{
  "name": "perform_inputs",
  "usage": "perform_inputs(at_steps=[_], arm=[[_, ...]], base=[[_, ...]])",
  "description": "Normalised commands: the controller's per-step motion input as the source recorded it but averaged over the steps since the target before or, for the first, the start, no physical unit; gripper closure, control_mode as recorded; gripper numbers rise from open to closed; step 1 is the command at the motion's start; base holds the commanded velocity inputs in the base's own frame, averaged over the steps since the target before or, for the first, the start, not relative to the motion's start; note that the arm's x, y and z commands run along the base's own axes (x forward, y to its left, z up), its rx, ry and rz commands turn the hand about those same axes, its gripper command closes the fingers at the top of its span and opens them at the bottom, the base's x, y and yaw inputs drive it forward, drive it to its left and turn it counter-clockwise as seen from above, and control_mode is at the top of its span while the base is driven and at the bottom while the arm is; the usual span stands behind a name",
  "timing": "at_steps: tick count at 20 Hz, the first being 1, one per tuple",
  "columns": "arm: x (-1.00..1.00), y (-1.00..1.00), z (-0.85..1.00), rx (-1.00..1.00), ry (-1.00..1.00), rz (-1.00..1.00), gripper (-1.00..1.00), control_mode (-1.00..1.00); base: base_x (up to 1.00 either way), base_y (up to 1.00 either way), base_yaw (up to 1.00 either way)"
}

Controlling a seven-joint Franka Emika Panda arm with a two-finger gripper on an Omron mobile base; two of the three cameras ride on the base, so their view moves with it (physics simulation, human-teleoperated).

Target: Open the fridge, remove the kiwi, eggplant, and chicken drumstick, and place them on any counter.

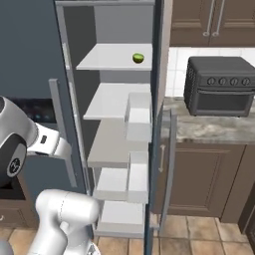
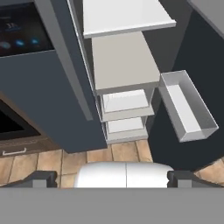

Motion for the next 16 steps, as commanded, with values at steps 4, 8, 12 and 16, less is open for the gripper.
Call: perform_inputs(at_steps=[4, 8, 12, 16], arm=[[0.00, 0.00, 0.00, 0.00, 0.00, 0.00, -1.00, 1.00], [0.00, 0.00, 0.00, 0.00, 0.00, 0.00, -1.00, 1.00], [0.00, 0.00, 0.00, 0.00, 0.00, 0.00, -1.00, 1.00], [0.00, 0.00, 0.00, 0.00, 0.00, 0.00, -1.00, 1.00]], base=[[0.50, 0.09, 0.00], [0.50, 0.00, 0.00], [0.50, 0.00, 0.00], [0.52, 0.00, 0.00]])
